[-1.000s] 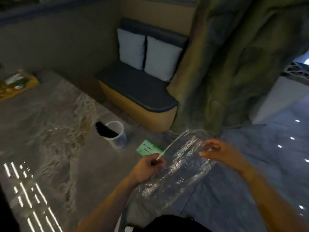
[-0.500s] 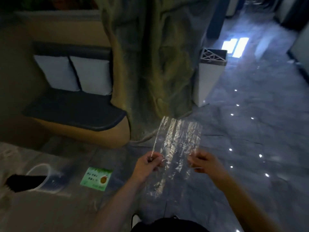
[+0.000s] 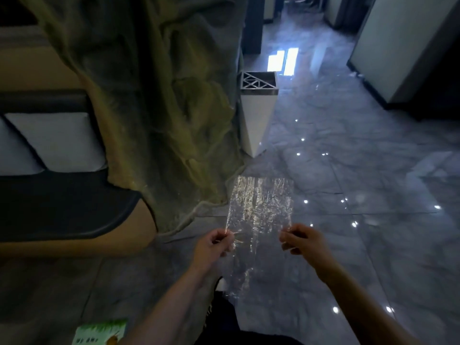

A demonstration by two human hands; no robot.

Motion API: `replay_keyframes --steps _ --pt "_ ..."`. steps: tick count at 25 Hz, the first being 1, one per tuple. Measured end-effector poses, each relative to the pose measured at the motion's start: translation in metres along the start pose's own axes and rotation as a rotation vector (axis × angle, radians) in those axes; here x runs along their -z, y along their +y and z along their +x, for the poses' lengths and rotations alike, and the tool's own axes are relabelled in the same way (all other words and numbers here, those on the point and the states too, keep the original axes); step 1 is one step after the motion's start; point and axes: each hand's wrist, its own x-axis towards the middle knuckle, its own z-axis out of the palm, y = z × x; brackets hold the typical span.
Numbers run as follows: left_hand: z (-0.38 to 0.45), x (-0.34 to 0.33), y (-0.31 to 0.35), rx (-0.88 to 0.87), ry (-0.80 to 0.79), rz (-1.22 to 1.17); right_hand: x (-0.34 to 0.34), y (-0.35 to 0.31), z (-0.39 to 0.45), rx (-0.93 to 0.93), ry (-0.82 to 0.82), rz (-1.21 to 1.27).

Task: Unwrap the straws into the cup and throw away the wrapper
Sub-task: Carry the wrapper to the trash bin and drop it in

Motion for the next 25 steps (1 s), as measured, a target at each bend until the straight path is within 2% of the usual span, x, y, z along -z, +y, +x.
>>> replay_keyframes --steps 11,15,20,25 --pt "0.146 0.041 0.054 -0.071 -0.120 0.046 -0.033 -0.054 0.106 -0.037 0.056 0.009" --pt "0.187 0.048 0.070 -0.087 -0.164 0.059 -0.038 -0.067 0.136 -0.015 0.126 0.031" --pt "0.227 0.039 0.089 -0.111 -0.206 0.069 -0.027 -0.080 0.168 0.015 0.173 0.020" --pt "0.283 0.000 0.118 -0.173 -0.205 0.138 0.011 -0.080 0.217 0.003 0.218 0.046"
